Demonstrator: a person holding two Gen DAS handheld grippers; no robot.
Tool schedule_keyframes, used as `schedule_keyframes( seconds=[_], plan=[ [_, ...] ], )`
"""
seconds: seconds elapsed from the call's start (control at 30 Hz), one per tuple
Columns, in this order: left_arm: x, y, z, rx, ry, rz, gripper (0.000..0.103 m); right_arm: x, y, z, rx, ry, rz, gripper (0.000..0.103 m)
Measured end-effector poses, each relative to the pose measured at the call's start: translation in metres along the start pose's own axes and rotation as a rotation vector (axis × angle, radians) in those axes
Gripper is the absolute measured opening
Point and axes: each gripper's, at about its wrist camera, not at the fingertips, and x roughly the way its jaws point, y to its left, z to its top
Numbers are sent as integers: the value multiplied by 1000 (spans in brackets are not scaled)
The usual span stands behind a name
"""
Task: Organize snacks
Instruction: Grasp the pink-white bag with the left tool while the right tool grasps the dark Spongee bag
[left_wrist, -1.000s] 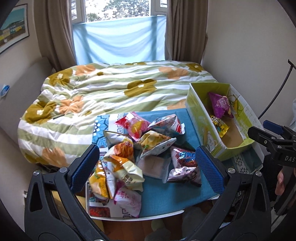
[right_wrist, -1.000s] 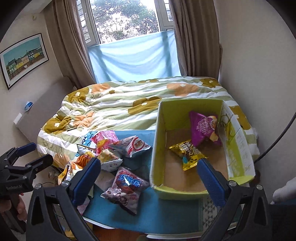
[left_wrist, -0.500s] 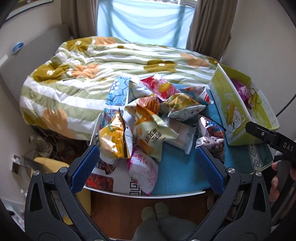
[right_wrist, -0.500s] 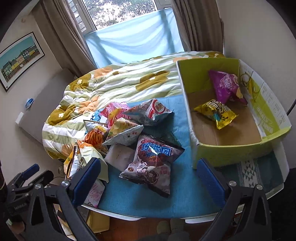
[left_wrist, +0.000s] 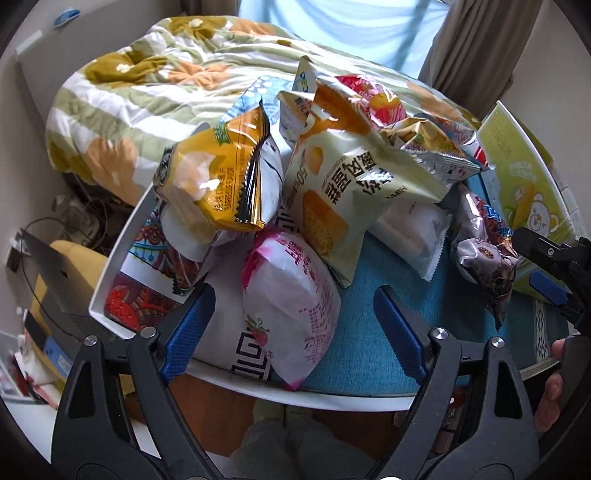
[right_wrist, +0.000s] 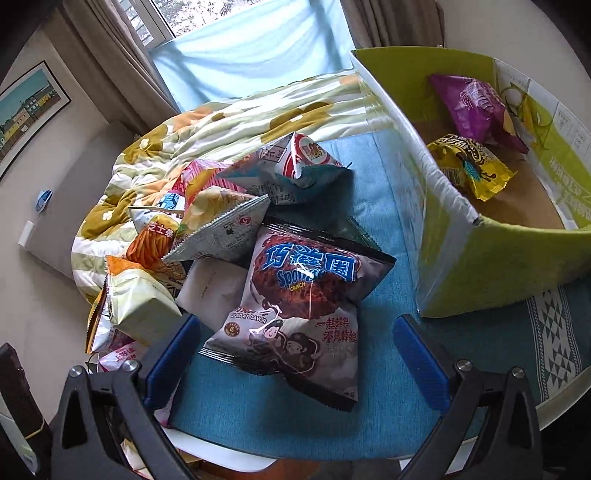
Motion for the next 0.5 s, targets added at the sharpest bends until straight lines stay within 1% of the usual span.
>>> schedule_keyframes(
  seconds=[0.07, 0.13, 0.17, 0.2, 0.33, 0.5],
  plan=[
    [9, 2, 1, -24, 15, -9, 76, 5, -2, 1, 11, 3, -9, 103],
    [17, 4, 2, -35, 32, -19, 60, 11, -4, 2, 25, 6, -7, 103],
    [21, 4, 2, -33, 48, -14, 58, 13, -5, 4, 33, 5, -8, 103],
    [24, 5, 2, -29, 55, -4, 53, 16, -5, 4, 38, 9, -10, 103],
    [24, 5, 2, -21, 52, -21, 47, 24, -7, 7, 55, 13, -12, 103],
    [25, 9, 4, -24, 59, -35, 45, 33, -8, 10, 70, 16, -21, 103]
  ],
)
